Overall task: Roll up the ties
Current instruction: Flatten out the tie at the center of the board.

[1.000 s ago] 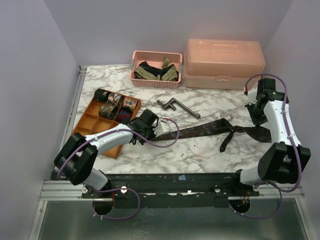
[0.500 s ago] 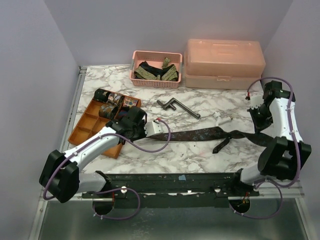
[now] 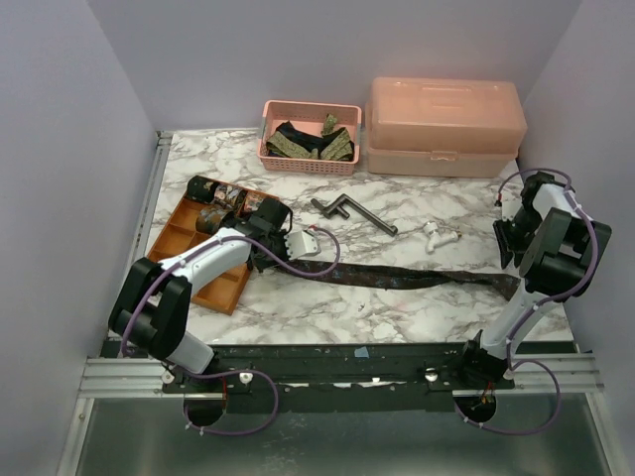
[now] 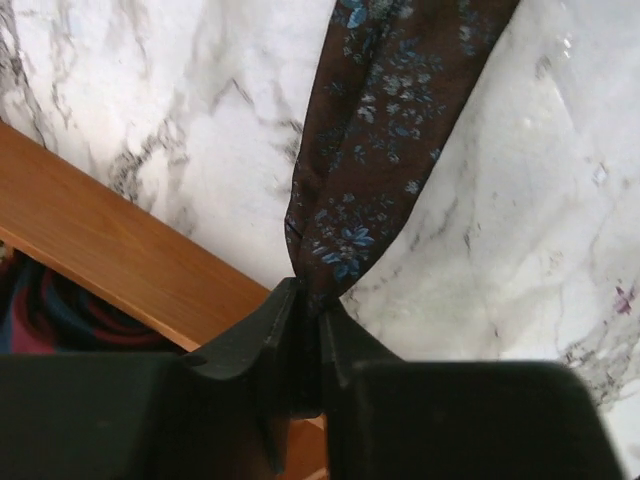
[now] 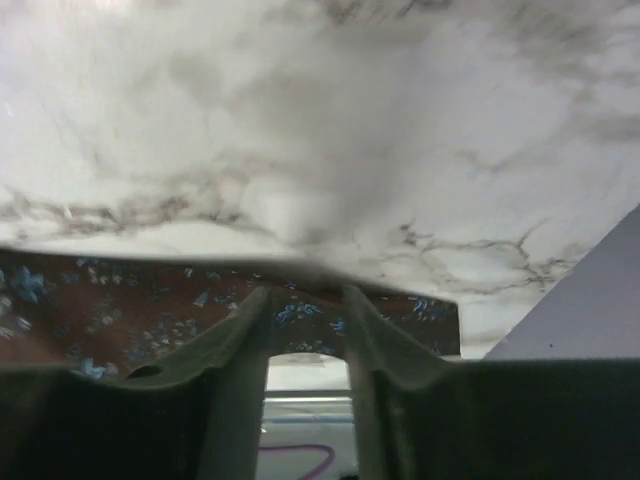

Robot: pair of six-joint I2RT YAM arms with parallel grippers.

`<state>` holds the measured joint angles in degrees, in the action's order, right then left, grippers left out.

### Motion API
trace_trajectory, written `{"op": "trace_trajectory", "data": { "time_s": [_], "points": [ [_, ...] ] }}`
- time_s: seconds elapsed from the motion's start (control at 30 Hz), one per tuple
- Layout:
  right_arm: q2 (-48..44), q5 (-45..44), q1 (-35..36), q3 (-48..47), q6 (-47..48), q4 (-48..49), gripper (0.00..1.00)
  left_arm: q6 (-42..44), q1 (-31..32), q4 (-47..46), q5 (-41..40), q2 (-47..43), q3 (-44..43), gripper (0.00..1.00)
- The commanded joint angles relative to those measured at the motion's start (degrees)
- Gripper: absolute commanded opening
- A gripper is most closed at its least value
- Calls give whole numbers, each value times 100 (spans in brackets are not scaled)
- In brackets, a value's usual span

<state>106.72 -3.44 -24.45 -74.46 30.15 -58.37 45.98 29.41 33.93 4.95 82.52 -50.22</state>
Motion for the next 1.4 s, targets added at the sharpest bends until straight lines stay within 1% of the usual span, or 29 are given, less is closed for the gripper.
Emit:
{"op": "trace_trajectory", "data": {
  "time_s": [0.0, 0.1, 0.13, 0.17, 0.2, 0.23, 0.3, 0.33, 0.37, 0.47, 0.57, 0.63, 0.73, 0.83, 0.97, 1.13, 1.2, 1.27, 1.33, 1.37],
  "points": [
    [258, 28, -29, -738, -218, 201, 42, -336, -11, -144, 251, 478, -609, 20],
    [146, 79, -100, -1196, -75, 114, 59, -434, -14, -138, 300, 557, -778, 30],
    [105, 284, -120, -1460, 127, -127, 68, -449, -14, -113, 327, 555, -807, 35],
    [23, 605, -131, -1621, 263, -290, 73, -454, -13, -74, 375, 520, -838, 46],
    [-146, 850, -131, -1670, 490, -463, 79, -474, -14, -78, 446, 468, -833, 53],
    [-347, 1167, -131, -1607, 776, -577, 83, -475, -20, -117, 539, 347, -788, 61],
    [-929, 1533, -131, -1184, 1229, -611, 92, -474, -23, -313, 762, 41, -616, 72],
    [-1191, 1705, -131, -962, 1464, -664, 97, -492, -15, -421, 882, -119, -541, 75],
    [-1466, 1792, -131, -668, 1705, -711, 100, -514, -8, -475, 997, -220, -487, 78],
    [-2266, 1941, -130, 268, 2395, -702, 100, -649, 20, -561, 1195, -316, -488, 81],
    [-2985, 1968, -123, 1187, 2987, -75, 100, -785, 39, -574, 1232, -251, -581, 82],
    [-3303, 2152, -113, 1618, 3333, 225, 100, -839, 38, -565, 1269, -213, -658, 82],
    [-3532, 2501, -113, 2061, 3861, 497, 100, -889, 40, -633, 1278, -224, -666, 83],
    [-3565, 2625, -51, 2393, 4157, 882, 100, -877, 40, -840, 1313, -358, -542, 84],
    [-3324, 2683, 68, 2637, 4552, 1199, 100, -820, 43, -1062, 1380, -572, -356, 85],
    [-2885, 2695, 229, 2867, 4767, 1667, 99, -886, 47, -1006, 1190, -532, -407, 86],
    [-2635, 2702, 258, 2845, 4893, 1598, 95, -889, 47, -1004, 1132, -559, -402, 86],
    [-2392, 2671, 272, 2775, 5032, 1395, 86, -865, 44, -1034, 1119, -624, -359, 86],
    [-2212, 2624, 282, 2720, 5173, 1115, 74, -845, 47, -1055, 1062, -650, -340, 86],
    [-2151, 2574, 283, 2716, 5210, 1018, 66, -845, 47, -1058, 1008, -637, -348, 86]
  ]
}}
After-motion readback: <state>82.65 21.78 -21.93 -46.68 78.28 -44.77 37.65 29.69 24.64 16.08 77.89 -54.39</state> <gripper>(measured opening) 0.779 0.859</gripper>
